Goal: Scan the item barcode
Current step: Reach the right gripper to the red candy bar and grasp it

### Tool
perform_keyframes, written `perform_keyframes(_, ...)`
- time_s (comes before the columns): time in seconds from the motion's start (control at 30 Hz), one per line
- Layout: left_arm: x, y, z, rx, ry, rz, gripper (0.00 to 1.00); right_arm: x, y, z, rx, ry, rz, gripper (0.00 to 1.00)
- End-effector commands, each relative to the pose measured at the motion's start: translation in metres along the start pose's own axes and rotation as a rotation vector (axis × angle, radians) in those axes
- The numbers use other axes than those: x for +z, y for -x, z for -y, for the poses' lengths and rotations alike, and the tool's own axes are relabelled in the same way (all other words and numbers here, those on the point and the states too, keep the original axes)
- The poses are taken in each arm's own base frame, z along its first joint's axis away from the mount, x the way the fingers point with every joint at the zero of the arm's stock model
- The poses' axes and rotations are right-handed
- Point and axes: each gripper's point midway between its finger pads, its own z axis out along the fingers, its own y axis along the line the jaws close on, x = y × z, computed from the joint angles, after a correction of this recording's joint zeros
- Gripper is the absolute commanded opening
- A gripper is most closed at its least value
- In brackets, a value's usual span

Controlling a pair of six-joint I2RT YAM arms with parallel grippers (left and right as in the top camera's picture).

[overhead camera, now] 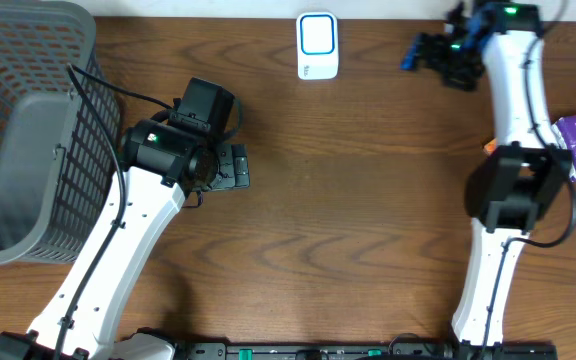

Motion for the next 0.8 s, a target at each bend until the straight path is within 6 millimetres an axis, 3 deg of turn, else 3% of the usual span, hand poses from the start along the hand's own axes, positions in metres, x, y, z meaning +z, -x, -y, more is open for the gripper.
perform_keyframes(0.0,-0.001,0.001,-0.002,0.011,0.006,0.003,0.98,0.018,-0.026,-0.067,-0.105,0.123,-0.062,0.99)
perform_keyframes(0.17,-0.001,0.001,-0.002,0.011,0.006,0.003,0.98,0.061,-0.068,-0.14,-0.247,0.173,-0.107,0.99)
perform_keyframes(0.33,-0.001,0.001,-0.002,0.011,0.006,0.003,0.98,0.107,-0.105,-0.2,-0.188,0.244,-0.108,0.93)
perform_keyframes(0.53,-0.001,0.001,-0.002,0.011,0.006,0.003,0.98,0.137,-0.151,-0.27,-0.195,0.458,-0.128,0.92)
perform_keyframes(0.77,-0.001,0.001,-0.002,0.011,0.006,0.003,0.98,0.151,-0.186,-0.291,-0.192,0.434,-0.143,0.9)
